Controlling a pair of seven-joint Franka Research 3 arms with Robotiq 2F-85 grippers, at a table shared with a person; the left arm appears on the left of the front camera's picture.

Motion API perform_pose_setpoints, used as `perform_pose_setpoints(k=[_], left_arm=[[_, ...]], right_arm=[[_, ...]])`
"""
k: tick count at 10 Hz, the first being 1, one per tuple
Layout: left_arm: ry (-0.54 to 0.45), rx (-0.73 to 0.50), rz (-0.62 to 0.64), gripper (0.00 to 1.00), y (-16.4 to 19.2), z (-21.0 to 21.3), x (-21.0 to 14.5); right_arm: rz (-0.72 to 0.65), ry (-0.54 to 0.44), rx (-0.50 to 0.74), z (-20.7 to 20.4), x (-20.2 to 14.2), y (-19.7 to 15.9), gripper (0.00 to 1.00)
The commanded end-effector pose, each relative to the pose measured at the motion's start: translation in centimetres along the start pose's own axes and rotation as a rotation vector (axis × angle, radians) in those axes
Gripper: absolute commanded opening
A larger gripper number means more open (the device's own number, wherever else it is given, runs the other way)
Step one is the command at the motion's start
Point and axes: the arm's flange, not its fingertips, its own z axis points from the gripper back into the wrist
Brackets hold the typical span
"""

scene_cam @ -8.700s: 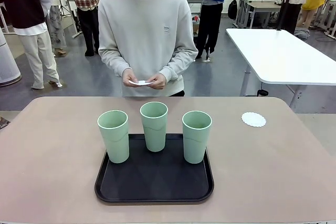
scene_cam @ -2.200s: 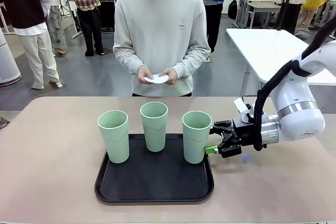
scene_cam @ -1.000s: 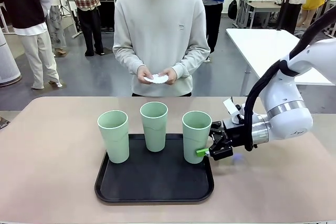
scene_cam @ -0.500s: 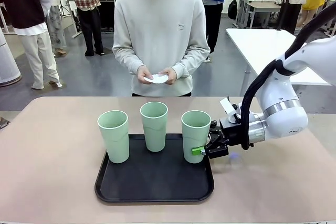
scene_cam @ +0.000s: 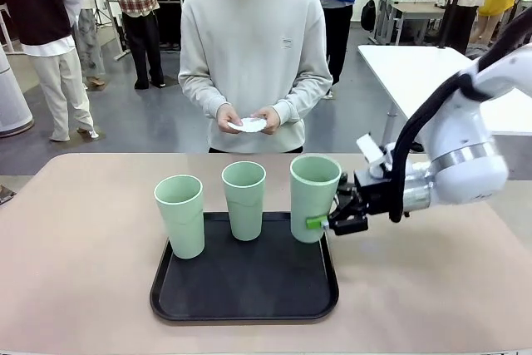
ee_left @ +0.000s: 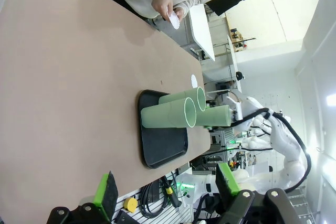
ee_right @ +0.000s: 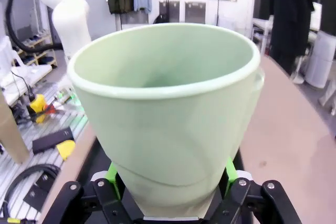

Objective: Place coasters on the table and set cups on them.
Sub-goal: Pick up one Reusable plastic cup and place it on a coaster set by the human.

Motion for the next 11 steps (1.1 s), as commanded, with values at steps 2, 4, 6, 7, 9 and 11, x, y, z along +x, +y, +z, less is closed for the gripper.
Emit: perform_pose_setpoints(k=[2, 4, 6, 7, 9, 11], left_arm=[[-0.004, -0.014, -0.004, 1.00, -0.1, 0.2, -0.1], [-0.004, -0.014, -0.004, 1.00, -0.1, 0.2, -0.1], [-0.004, -0.014, -0.004, 1.00, -0.1, 0.2, -0.1], [-0.004, -0.014, -0.004, 1.00, -0.1, 0.2, -0.1], [-0.004, -0.014, -0.004, 1.00, -0.1, 0.2, -0.1], [-0.004, -0.014, -0.004, 1.00, -0.1, 0.2, -0.1]], right_arm=[[0.020, -0.042, -0.037, 1.2, 8.9, 2.2, 0.00], [-0.002, -0.021, -0.038, 0.7, 11.4, 2.0, 0.00], [-0.091, 0.070, -0.124, 0.5, 11.5, 1.6, 0.00], [0.018, -0.009, -0.017, 1.2, 12.1, 2.3, 0.00], [-0.020, 0.033, -0.049, 1.0, 11.8, 2.0, 0.83], [-0.086, 0.039, -0.290, 8.9, 10.5, -1.5, 0.83]])
